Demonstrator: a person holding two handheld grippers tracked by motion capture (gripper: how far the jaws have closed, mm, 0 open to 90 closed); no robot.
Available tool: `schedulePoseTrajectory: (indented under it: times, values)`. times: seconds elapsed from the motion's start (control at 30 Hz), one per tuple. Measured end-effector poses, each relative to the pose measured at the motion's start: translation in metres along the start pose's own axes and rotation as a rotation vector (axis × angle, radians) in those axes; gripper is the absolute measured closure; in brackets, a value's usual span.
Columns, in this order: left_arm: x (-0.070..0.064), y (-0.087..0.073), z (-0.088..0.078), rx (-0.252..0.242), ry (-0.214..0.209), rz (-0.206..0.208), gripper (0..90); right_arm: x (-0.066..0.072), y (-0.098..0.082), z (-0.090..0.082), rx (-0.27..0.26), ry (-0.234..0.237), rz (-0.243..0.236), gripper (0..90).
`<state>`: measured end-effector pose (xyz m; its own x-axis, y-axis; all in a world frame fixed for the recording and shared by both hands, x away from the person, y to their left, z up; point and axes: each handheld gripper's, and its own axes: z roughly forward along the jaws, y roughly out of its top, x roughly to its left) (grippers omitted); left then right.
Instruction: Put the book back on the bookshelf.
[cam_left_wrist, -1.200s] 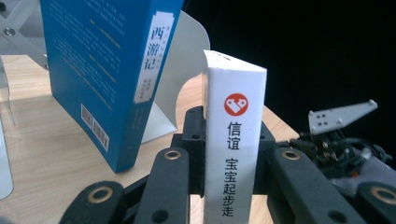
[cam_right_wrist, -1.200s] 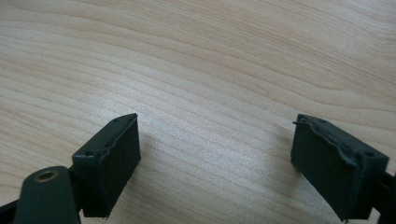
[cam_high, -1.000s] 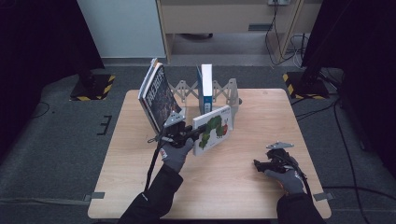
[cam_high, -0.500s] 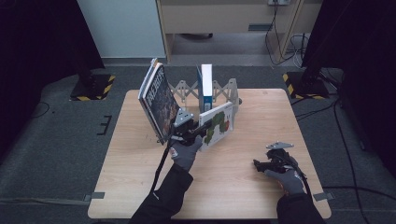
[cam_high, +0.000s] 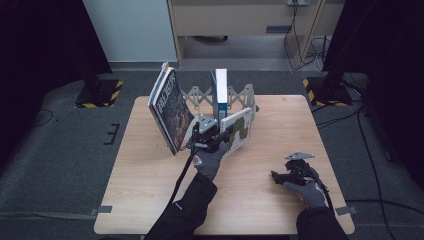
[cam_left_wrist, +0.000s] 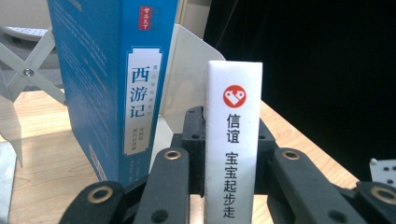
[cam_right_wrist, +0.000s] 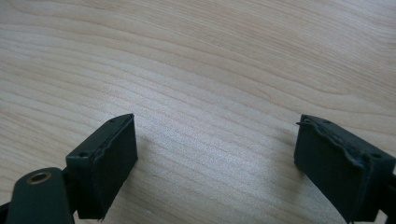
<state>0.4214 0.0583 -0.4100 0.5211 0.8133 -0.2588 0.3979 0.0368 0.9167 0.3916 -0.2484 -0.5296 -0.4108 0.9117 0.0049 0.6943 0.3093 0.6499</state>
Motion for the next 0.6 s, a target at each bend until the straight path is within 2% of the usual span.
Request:
schedulePoseTrajectory:
  times: [0.27,0.37,0.5,0.6]
  values:
    - [0.002,-0.002,0.008,-0.01,0.025,-0.007,74.1,0.0,0.0,0.0,0.0,0.002,-0.002,13.3]
    - [0.001,-0.002,0.012,-0.009,0.033,-0.001,74.1,0.0,0.0,0.0,-0.001,0.003,-0.003,13.3]
    - [-0.004,-0.003,0.018,-0.009,0.049,0.028,74.1,0.0,0.0,0.001,-0.002,0.004,-0.004,13.2]
    - [-0.006,-0.004,0.022,-0.006,0.051,0.031,74.1,0.0,0.0,0.001,-0.002,0.004,-0.004,13.3]
